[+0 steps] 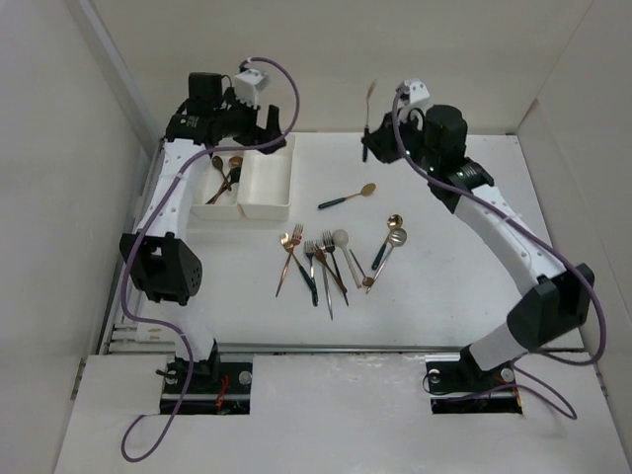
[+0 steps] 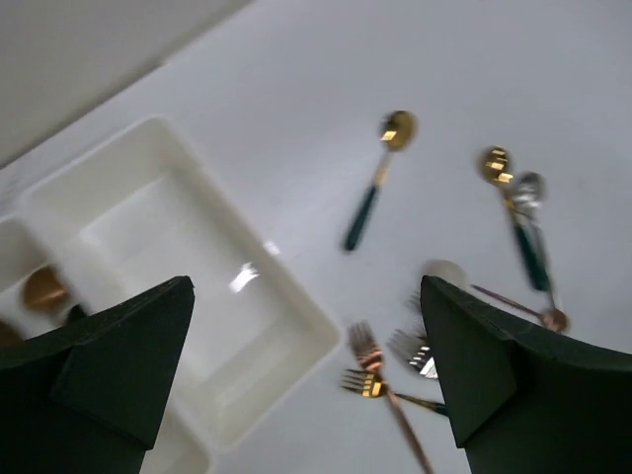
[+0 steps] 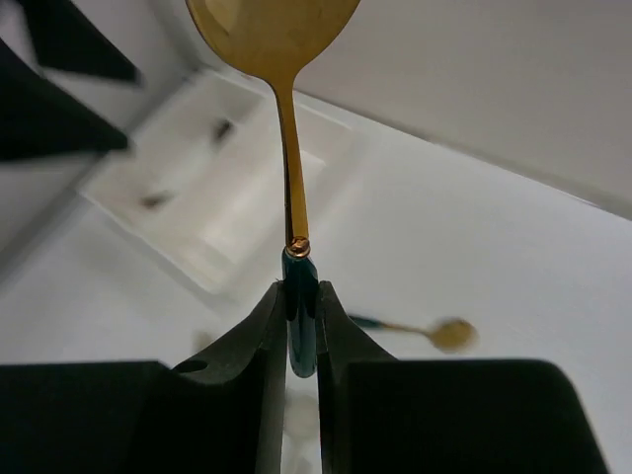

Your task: Sort the eating utensils into containers

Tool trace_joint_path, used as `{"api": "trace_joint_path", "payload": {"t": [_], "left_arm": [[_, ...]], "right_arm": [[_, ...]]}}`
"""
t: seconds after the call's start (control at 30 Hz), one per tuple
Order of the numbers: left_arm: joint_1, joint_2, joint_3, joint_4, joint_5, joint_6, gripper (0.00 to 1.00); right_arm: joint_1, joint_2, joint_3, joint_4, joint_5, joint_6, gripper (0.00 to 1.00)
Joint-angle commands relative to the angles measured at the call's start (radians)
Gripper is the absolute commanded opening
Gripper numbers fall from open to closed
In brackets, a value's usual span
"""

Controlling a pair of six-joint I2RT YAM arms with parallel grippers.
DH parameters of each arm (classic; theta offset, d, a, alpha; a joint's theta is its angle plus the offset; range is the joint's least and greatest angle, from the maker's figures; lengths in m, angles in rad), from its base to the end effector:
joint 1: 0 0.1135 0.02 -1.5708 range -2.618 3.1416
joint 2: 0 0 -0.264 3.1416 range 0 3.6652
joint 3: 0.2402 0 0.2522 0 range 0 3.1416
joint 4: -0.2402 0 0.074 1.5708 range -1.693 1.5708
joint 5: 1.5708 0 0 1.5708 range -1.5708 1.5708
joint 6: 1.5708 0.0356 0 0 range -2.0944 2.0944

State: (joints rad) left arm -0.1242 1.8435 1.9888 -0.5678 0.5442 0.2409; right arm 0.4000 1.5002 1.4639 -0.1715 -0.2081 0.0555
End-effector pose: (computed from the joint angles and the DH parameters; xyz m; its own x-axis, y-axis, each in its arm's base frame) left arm 0.4145 -0.0703 0.4197 -0.2581 0.2379 -0.9364 0.6550 0.7555 0.0114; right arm 0.3240 0.1450 0.4055 -0.2212 -0.0346 -0.9746 -0.5558 0.8257 0.0968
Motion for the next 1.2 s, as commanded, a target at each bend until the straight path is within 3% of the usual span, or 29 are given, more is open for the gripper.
{"api": "trace_joint_path", "payload": {"t": [0.0, 0.03, 0.17, 0.43, 0.67, 0.83, 1.07, 1.1, 1.17], "left_arm": [[-0.069, -0.043, -0.007, -0.026, 0.422, 0.054, 0.98], [-0.083, -0.043, -0.007, -0.014, 0.459, 0.054, 0.97], [-0.117, -0.043, -0.056, 0.084, 0.493, -0.009, 0.96], [-0.175, -0.033, -0.111, 0.045, 0.381, 0.037, 0.91], [-0.175, -0.033, -0.12, 0.065, 0.275, 0.037, 0.8], [-0.175, -0.033, -0.099, 0.101, 0.29, -0.029, 0.7], [-0.184, -0.043, -0.09, 0.101, 0.309, -0.04, 0.7], [-0.184, -0.043, -0.09, 0.101, 0.309, -0.04, 0.68], [-0.184, -0.043, -0.099, 0.101, 0.309, -0.04, 0.43]], "right_arm": [[0.005, 0.164, 0.085, 0.347, -0.276, 0.453, 0.0], [0.017, 0.252, 0.129, 0.348, -0.318, 0.478, 0.0], [0.051, 0.331, 0.202, 0.368, -0.396, 0.521, 0.0], [0.074, 0.267, 0.096, 0.584, -0.363, 0.632, 0.0], [0.083, 0.235, 0.027, 0.584, -0.33, 0.652, 0.0], [0.094, 0.226, 0.016, 0.593, -0.35, 0.662, 0.0], [0.105, 0.226, -0.019, 0.593, -0.34, 0.672, 0.0], [0.105, 0.226, -0.019, 0.593, -0.34, 0.672, 0.0], [0.105, 0.226, -0.01, 0.593, -0.353, 0.672, 0.0]]}}
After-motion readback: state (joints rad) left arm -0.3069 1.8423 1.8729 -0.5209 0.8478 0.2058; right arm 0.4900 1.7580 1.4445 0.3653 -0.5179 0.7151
